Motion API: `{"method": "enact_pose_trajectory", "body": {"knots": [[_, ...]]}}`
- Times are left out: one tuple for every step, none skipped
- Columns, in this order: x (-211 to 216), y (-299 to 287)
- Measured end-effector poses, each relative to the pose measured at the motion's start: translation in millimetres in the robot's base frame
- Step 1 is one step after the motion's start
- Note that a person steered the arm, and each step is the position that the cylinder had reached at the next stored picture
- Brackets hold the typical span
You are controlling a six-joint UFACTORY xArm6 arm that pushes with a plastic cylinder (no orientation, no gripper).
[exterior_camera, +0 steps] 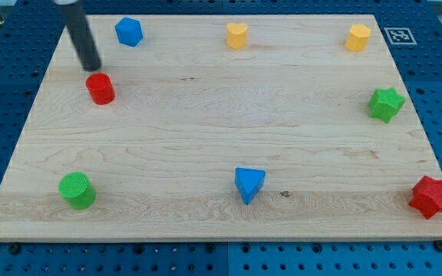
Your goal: Push the blue cube above the blue triangle
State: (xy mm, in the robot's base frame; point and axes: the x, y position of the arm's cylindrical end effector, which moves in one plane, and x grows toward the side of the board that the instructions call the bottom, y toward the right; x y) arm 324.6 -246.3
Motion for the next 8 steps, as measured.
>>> {"method": "enact_pose_trajectory", "body": {"knots": [[-48.0,-22.8],[-91.2,-23.8],[-100.5,-6.3],[-97.2,50.0],[-64.3,124.9],[7.6,182.4],[51.9,219.3],[52.8,236.1]]}}
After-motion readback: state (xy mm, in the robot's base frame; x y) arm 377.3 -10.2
